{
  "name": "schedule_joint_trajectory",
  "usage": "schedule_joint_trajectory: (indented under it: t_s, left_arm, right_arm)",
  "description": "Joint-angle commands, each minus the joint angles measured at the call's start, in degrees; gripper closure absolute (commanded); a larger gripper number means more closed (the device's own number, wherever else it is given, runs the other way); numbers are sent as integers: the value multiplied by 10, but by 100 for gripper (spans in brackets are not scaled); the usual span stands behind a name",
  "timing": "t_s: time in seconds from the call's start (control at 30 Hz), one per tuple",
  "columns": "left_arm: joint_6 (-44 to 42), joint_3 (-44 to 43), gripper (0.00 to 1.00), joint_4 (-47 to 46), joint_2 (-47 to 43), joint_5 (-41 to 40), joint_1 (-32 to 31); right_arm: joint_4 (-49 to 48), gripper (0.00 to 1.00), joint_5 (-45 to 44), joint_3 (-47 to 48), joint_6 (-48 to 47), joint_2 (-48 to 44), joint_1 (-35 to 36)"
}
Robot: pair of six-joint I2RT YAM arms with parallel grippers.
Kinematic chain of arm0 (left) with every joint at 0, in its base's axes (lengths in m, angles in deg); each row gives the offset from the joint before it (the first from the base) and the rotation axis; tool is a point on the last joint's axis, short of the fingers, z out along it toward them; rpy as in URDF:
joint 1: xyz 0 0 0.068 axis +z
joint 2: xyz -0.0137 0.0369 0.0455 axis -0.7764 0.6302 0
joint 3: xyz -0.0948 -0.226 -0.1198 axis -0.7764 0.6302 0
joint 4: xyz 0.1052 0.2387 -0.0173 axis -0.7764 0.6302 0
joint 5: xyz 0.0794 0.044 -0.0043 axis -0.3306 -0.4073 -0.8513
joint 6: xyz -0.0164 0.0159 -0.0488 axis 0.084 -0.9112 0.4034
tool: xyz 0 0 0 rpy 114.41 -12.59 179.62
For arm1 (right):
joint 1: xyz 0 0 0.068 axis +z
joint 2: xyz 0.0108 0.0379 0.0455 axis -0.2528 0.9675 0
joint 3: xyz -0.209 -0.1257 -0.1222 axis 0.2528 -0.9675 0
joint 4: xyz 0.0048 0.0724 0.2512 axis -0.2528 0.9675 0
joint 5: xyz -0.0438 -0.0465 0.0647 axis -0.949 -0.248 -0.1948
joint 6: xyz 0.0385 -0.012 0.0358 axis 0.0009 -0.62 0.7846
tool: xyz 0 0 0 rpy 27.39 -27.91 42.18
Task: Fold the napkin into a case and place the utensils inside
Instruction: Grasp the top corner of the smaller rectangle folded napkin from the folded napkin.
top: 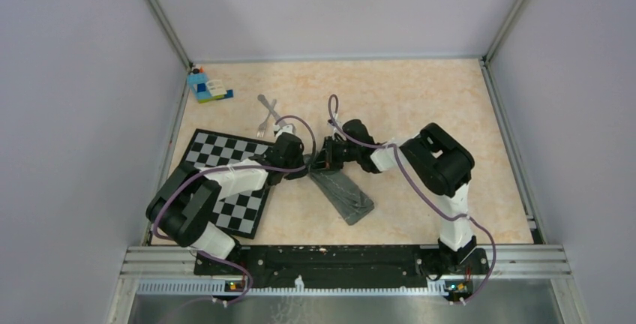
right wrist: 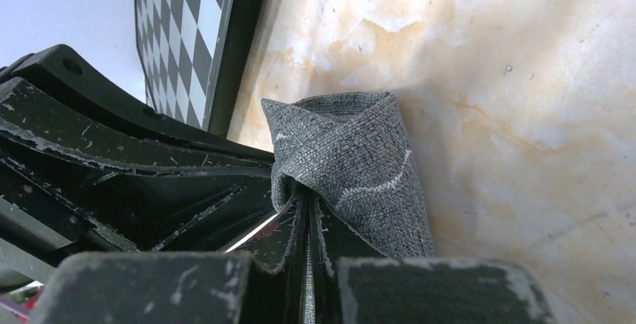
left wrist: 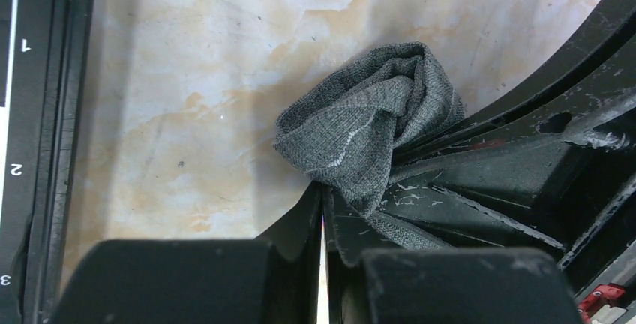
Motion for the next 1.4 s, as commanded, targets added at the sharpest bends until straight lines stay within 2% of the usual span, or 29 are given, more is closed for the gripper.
schedule_joint_trajectory:
  t_s: [0.0,0.2,0.37,0.43,0.6,0.73,0.8,0.9,1.0,1.1,1.2,1.23,1.3,1.37]
  left_arm:
    - [15,-3,91,-35,8,40,-28]
    - [8,31,88,-3,-48,2,-25]
    - [3,48,85,1,-72,5,-21]
    - [6,49,85,-6,-64,13,-21]
    - [25,42,86,-45,-24,40,-27]
    - [28,33,87,-46,-14,40,-38]
    - [27,33,87,-35,-21,39,-41]
    - [16,39,83,-10,-49,23,-41]
    - [9,58,78,-2,-88,7,-35]
    - [6,72,77,-1,-101,7,-23]
    - [2,68,82,0,-100,11,-7]
    - [-8,59,83,3,-99,5,2]
    - [-15,50,86,4,-91,5,12]
    - [-20,38,91,3,-76,8,16]
  right_arm:
    - [4,100,-33,24,0,10,19]
    - [12,89,-17,-33,-14,-62,-21]
    - [48,84,-16,-51,-56,-102,-31]
    - [32,85,-23,-64,-54,-100,-28]
    - [8,96,-37,-53,-40,-51,11]
    - [-27,98,-41,-44,-6,-9,31]
    - [5,97,-47,-36,-23,-28,28]
    - [66,94,-50,-34,-69,-80,18]
    - [111,86,-54,-39,-98,-123,1]
    - [93,82,-39,-44,-88,-121,-16]
    - [61,80,-16,-36,-59,-95,-21]
    - [43,88,-12,-21,-46,-71,-21]
    - [41,97,-7,-8,-44,-57,-21]
    - [36,100,-4,2,-38,-47,-19]
